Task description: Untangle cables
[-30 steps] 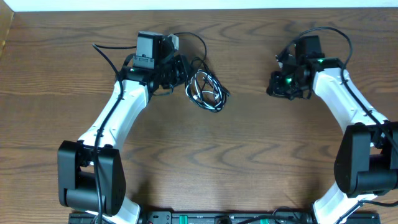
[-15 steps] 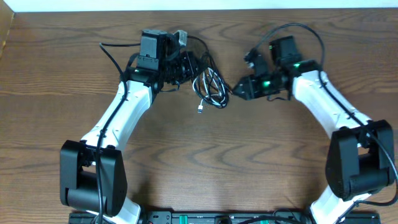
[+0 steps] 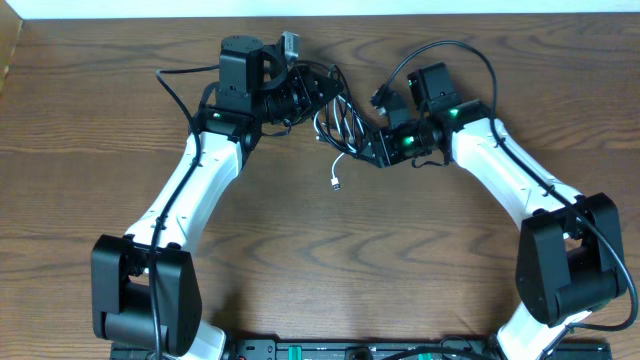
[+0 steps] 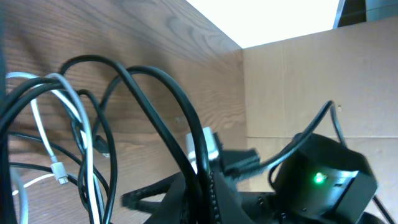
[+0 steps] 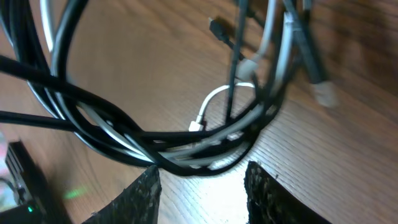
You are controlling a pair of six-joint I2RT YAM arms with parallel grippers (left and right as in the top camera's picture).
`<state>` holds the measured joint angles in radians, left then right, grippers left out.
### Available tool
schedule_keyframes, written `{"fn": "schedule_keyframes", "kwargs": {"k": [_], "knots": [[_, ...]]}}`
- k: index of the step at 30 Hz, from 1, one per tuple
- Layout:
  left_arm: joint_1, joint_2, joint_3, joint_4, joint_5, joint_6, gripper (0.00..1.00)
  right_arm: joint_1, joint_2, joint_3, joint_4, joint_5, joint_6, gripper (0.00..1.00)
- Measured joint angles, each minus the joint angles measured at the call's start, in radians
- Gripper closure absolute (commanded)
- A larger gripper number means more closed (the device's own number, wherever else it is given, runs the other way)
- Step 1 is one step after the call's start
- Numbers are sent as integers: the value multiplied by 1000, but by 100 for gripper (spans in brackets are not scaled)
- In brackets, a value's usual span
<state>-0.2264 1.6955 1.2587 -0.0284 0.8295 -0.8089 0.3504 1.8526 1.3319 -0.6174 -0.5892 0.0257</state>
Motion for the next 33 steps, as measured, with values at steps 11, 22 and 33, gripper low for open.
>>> {"fn": "schedule_keyframes", "kwargs": {"k": [11, 22, 33], "knots": [[0, -2, 0, 1, 15, -45, 93, 19, 17, 0, 26, -28, -214, 88], [0, -2, 0, 3, 31, -48, 92, 26, 55, -1, 85, -88, -200, 99], [0, -3, 0, -224, -153, 48, 53, -11, -145, -1, -35, -151, -148, 99]]}}
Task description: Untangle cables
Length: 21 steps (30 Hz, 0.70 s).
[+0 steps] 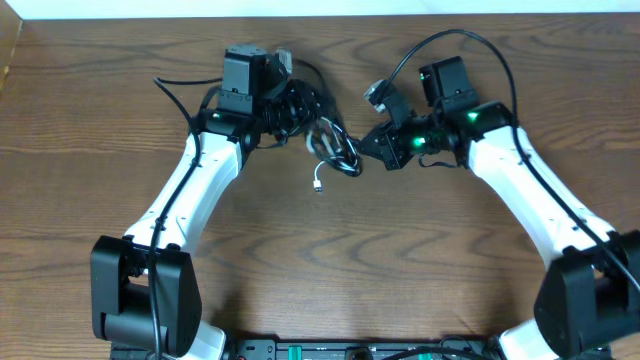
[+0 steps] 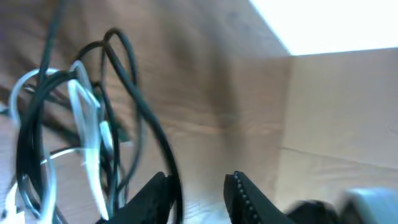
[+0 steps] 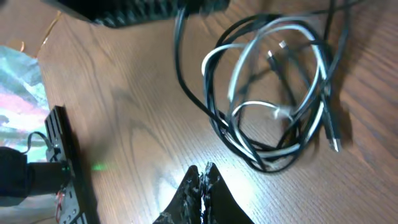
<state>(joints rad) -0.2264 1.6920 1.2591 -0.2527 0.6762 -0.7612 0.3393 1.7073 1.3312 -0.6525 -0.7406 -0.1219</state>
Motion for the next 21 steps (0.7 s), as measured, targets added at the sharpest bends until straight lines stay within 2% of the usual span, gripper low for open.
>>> {"fn": "schedule_keyframes", "kwargs": {"k": [2, 4, 5, 7, 9, 15, 21], "knots": [[0, -2, 0, -58, -26, 43, 44, -10, -10, 0, -5, 30, 29, 99], [0, -2, 0, -133, -58, 122, 43, -17, -10, 0, -12, 87, 69, 90], [0, -2, 0, -171, -82, 154, 39, -20, -10, 0, -14, 116, 90, 80], [0, -5, 2, -258, -137, 202, 39, -23, -10, 0, -18, 161, 121, 71], [0, -5, 2, -334, -210, 248, 39, -26, -10, 0, -23, 235, 161, 67], [0, -7, 2, -382, -362, 343, 39, -61, -10, 0, -44, 417, 275, 63], [-18, -80, 2, -393, -510, 377, 39, -116, -10, 0, -45, 454, 306, 62]]}}
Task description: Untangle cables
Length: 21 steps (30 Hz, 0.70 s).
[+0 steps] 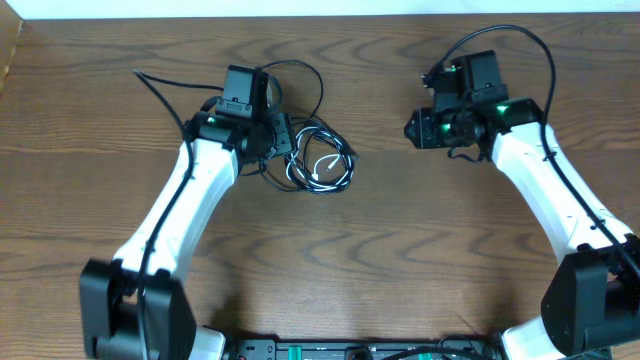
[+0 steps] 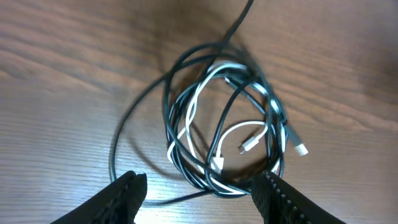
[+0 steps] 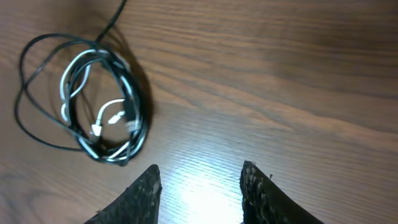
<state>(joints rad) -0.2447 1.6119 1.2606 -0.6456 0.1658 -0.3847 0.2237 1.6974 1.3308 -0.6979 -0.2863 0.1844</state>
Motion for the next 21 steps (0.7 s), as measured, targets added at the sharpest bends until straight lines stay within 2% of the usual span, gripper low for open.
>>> {"fn": "schedule_keyframes", "kwargs": {"k": [6, 10, 17, 21], "knots": [[-59, -106, 0, -2, -99, 24, 39, -13, 0, 0, 0, 11, 8, 61], [-122, -89, 0, -2, -104, 58, 39, -13, 0, 0, 3, 14, 10, 61], [-269, 93, 0, 15, -32, 222, 31, -13, 0, 0, 3, 14, 10, 61], [-309, 221, 0, 69, 13, 315, 31, -13, 0, 0, 2, 14, 10, 61]]}}
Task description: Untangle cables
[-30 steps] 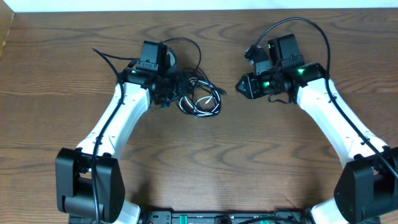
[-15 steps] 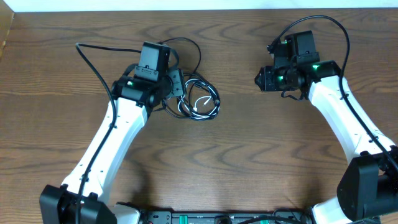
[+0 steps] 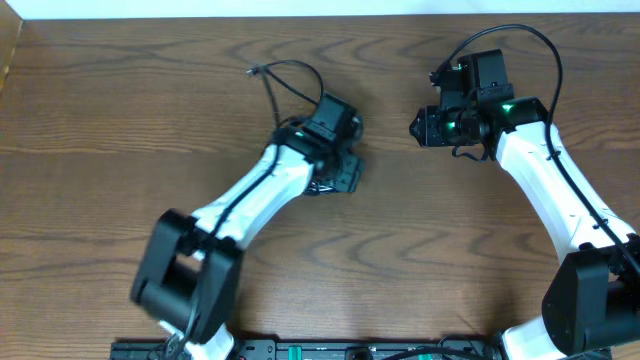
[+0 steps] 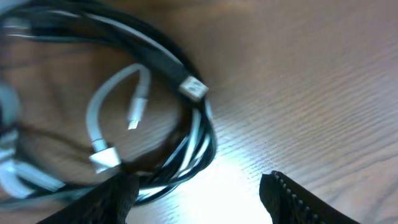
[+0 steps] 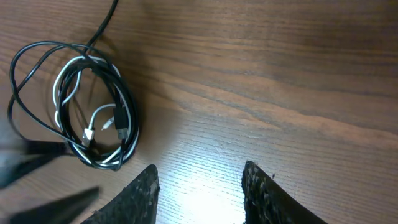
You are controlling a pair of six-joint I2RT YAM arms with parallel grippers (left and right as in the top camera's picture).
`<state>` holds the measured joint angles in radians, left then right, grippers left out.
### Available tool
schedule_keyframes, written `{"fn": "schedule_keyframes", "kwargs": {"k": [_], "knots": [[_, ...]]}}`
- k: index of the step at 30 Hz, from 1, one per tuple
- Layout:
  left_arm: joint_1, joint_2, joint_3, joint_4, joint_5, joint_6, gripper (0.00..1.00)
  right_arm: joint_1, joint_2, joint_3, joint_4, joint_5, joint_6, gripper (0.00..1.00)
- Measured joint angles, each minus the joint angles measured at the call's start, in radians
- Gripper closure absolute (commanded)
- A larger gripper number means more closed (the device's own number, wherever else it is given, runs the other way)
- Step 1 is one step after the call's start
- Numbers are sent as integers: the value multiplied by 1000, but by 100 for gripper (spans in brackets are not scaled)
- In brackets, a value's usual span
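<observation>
The cable bundle (image 5: 127,118) is a coil of black and white cables lying flat on the wooden table (image 3: 100,200). My left gripper (image 4: 199,199) is open and hovers just above the coil, whose silver plug (image 4: 193,88) and white cable ends lie close ahead of its fingers. In the overhead view the left gripper (image 3: 340,172) covers most of the coil. A loose black cable end (image 3: 290,68) runs off toward the back. My right gripper (image 5: 199,193) is open over bare wood to the right of the coil, and its spot overhead is the right gripper (image 3: 415,128).
A white wall edge (image 3: 320,8) runs along the back of the table. Both arms' bases stand at the front edge. Nothing else lies on the wood besides the cables.
My left gripper has moved to the right, from beside the coil to low above it, still open. The coil and my right gripper stay about where they were.
The tangled cables first hung between my two grippers at the back of the table. Then my right gripper was shut and clear of them while the bundle hung by the left one. Later the coil lay on the table with both grippers open; now the left is above it.
</observation>
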<state>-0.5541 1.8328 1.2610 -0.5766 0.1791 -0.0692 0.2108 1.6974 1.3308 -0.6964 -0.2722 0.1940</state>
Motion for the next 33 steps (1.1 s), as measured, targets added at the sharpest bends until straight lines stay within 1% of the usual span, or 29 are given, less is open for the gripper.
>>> {"fn": "schedule_keyframes", "kwargs": {"k": [4, 7, 10, 13, 17, 22, 31, 32, 33], "knots": [[-23, 64, 0, 9, 6, 52, 31, 0, 0, 0, 0, 0, 0, 60], [-22, 68, 3, 41, -31, 87, 30, 0, 0, 0, -1, 0, 0, 60], [-22, 81, 19, 76, -75, 166, 35, 0, 0, 0, -2, 0, 0, 60], [-22, 105, 20, 76, -84, 212, 40, 0, 0, 0, -2, 0, 0, 60], [-22, 109, 20, 76, -89, 259, 45, 0, 0, 0, -2, 0, 0, 61], [-22, 109, 20, 60, -103, 289, 51, 0, 0, 0, -2, 0, 0, 60], [-22, 109, 14, 6, -111, 329, 54, 0, 0, 0, -3, 0, -1, 60], [-22, 109, 12, 0, -117, 333, 53, 0, 0, 0, -3, 0, -1, 60], [-20, 109, 10, -2, -126, 336, 50, 0, 0, 0, -3, 0, -1, 60]]}}
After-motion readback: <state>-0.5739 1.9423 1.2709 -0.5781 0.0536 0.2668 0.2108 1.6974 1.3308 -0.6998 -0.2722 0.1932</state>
